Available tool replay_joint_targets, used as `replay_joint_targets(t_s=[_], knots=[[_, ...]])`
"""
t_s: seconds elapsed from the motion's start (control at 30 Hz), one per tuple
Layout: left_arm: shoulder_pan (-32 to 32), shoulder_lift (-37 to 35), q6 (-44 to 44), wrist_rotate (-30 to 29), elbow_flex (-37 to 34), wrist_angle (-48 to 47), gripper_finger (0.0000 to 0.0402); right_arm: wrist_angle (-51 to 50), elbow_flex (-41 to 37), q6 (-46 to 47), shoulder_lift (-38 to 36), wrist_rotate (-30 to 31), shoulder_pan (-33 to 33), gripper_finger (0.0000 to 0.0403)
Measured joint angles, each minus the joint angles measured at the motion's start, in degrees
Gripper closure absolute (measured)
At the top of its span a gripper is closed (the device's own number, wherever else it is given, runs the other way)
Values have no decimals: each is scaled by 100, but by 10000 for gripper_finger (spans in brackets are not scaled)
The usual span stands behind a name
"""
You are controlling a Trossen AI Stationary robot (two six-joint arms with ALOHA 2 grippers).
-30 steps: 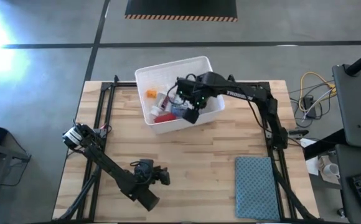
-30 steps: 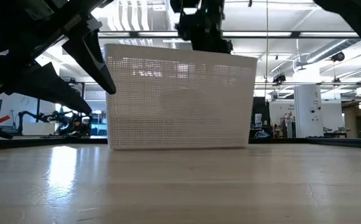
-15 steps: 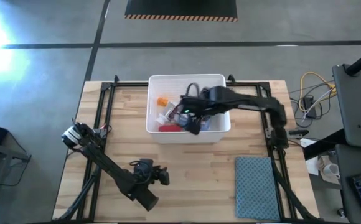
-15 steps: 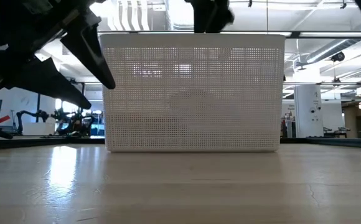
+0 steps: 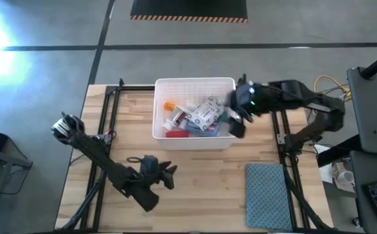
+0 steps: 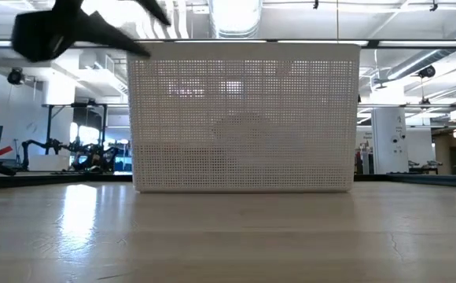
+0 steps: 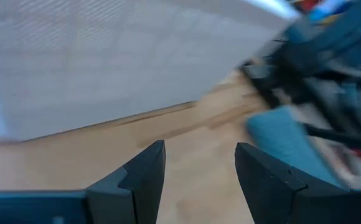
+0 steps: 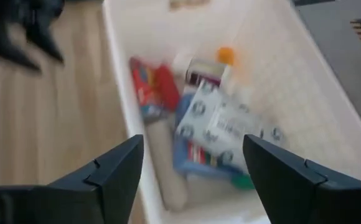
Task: Pick & place medical supplies in basket/bin
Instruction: Return to Home Position
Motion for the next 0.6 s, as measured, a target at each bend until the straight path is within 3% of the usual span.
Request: replay_joint_targets(t_s=[0.13,0.27,0.37,0.43,0.5,0.6], knots=[[-6,-729,1687,43,-645,2010,226,301,-1288,-63,-1061,310,304,145],[186,-1430,3656,917,-1558,4694,226,606,-2529,0,-2298,1767,821,149],[436,-1890,4322,1340,-2248,5938,226,566,-3135,320,-3109,2674,1067,149],[491,-2263,4343,1366,-2658,6012,226,553,-3381,875,-3598,2680,1087,147],[474,-2663,3942,1381,-3017,6008,226,598,-3560,1815,-4042,2081,1085,145],[454,-3180,3758,1239,-3352,6026,226,1290,-3985,1688,-4645,1007,1105,142]])
